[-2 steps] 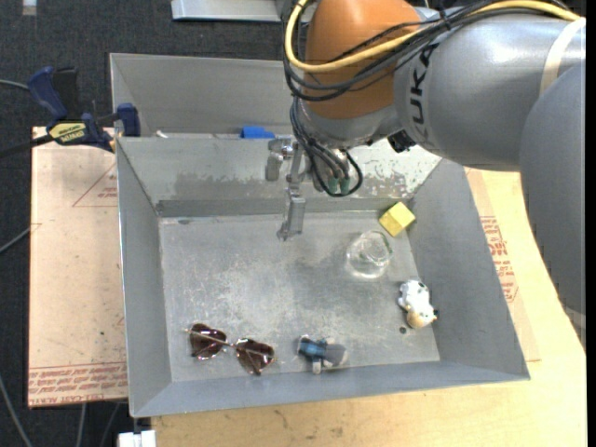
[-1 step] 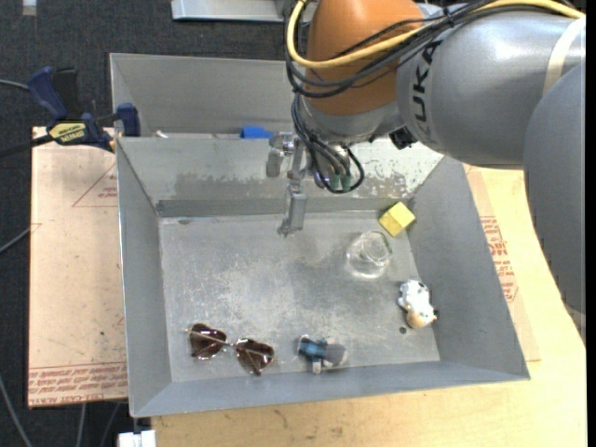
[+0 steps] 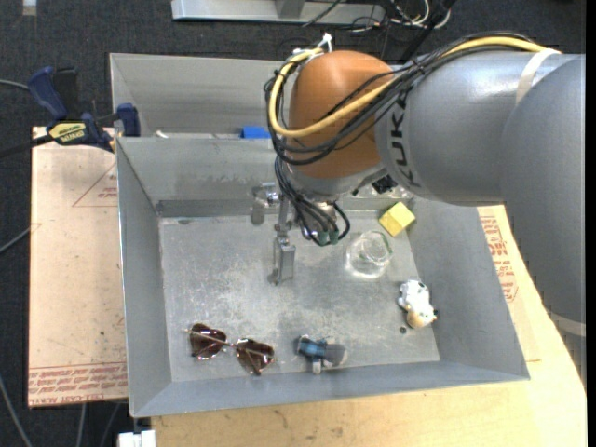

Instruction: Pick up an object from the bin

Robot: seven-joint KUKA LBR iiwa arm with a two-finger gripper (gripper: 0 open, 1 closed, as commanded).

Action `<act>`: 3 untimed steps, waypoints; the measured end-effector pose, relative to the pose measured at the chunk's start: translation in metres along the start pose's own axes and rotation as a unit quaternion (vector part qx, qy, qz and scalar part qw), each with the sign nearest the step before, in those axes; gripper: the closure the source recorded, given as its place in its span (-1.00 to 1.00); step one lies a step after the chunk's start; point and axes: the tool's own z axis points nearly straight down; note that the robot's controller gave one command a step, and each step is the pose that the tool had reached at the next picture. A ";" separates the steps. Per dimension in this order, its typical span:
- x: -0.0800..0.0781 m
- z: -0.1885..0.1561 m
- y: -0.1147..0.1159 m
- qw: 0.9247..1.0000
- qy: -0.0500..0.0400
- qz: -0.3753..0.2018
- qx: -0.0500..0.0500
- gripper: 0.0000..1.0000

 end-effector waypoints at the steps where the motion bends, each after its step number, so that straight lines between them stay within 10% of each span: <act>1: 0.055 0.010 0.050 0.999 0.003 -0.049 -0.001 -1.00; 3: 0.086 0.103 0.089 0.980 0.004 -0.198 -0.001 -1.00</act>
Offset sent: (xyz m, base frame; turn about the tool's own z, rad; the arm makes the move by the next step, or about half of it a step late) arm -0.0801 0.0606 -0.0665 -0.3633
